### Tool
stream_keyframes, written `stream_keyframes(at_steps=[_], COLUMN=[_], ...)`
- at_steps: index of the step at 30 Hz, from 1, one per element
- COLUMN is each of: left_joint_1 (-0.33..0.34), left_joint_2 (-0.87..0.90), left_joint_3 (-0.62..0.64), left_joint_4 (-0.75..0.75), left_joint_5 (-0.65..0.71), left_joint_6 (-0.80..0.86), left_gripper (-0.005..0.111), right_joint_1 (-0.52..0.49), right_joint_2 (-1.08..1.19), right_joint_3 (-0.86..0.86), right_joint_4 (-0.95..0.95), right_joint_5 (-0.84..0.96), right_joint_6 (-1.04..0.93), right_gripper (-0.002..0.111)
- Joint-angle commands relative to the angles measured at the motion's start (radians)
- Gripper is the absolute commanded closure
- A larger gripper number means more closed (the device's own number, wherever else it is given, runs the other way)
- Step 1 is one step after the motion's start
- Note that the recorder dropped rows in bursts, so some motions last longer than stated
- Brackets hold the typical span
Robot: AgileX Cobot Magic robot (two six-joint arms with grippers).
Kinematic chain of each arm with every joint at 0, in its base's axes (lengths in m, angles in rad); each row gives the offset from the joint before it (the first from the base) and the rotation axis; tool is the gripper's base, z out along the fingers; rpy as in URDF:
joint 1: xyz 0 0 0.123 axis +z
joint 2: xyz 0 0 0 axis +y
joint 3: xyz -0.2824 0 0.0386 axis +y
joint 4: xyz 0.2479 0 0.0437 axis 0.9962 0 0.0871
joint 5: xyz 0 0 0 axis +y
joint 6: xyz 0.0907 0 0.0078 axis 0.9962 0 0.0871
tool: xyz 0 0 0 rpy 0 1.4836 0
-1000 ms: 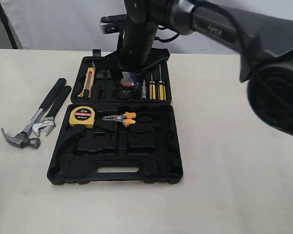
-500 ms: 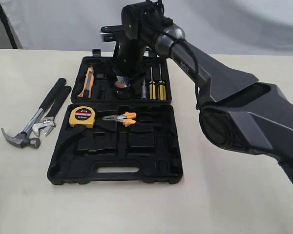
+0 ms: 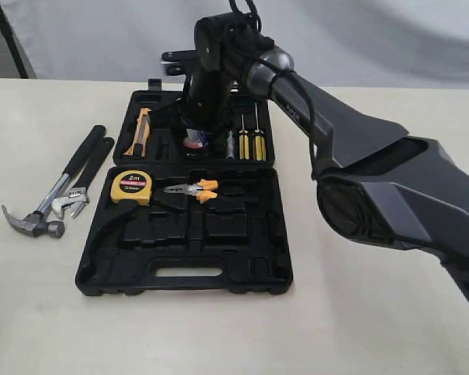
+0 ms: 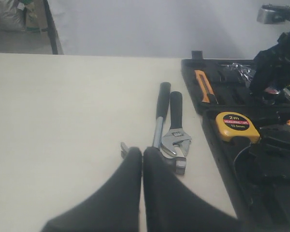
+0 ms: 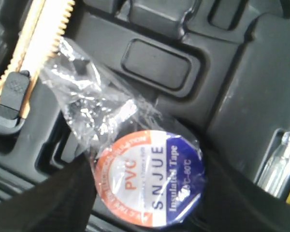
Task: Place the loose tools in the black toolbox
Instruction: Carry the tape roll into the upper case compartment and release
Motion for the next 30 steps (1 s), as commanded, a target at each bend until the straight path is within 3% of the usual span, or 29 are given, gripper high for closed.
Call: stream_keyframes(at_steps=[1,4,15,17,19,22,26,30], left_joint_1=[0.003,0.003,0.003,0.003,0.003,0.003,0.003,0.003], left_joint_2=[-0.008,-0.008,-0.008,-0.008,-0.008,-0.008,-0.008,-0.008], left_joint_3=[0.009,0.009,0.009,0.009,0.009,0.009,0.009,0.009], left_joint_4=[-0.014,-0.014,-0.014,-0.014,-0.014,-0.014,-0.014,-0.014], left_joint_5=[-0.017,-0.017,-0.017,-0.017,-0.017,-0.017,-0.017,-0.017], left_joint_6=[-0.01,-0.01,-0.01,-0.01,-0.01,-0.01,-0.01,-0.01], left_gripper=[0.105,0.105,0.105,0.105,0.105,0.105,0.105,0.105], right_joint_1=[-0.004,-0.005,-0.039,-0.039,-0.039,-0.039,-0.039,-0.039], right_joint_2=[-0.025,-0.102,-0.012,-0.01,-0.01,-0.01,-0.013,-0.013], right_joint_3=[-0.005,-0.002,0.04,0.04,0.04,0.04,0.04,0.04], right_joint_4=[0.019,0.105,0.068,0.068,0.076,0.076,0.078,0.078], right_joint_5=[-0.001,-0.001,-0.001,-0.001,-0.001,-0.001,-0.001,-0.001], right_joint_6=[-0.018,-0.08,-0.065,-0.065,-0.067,-0.067,-0.061,-0.058], right_gripper=[0.108,0.108,0.108,0.097,0.067,0.057,0.035,0.029])
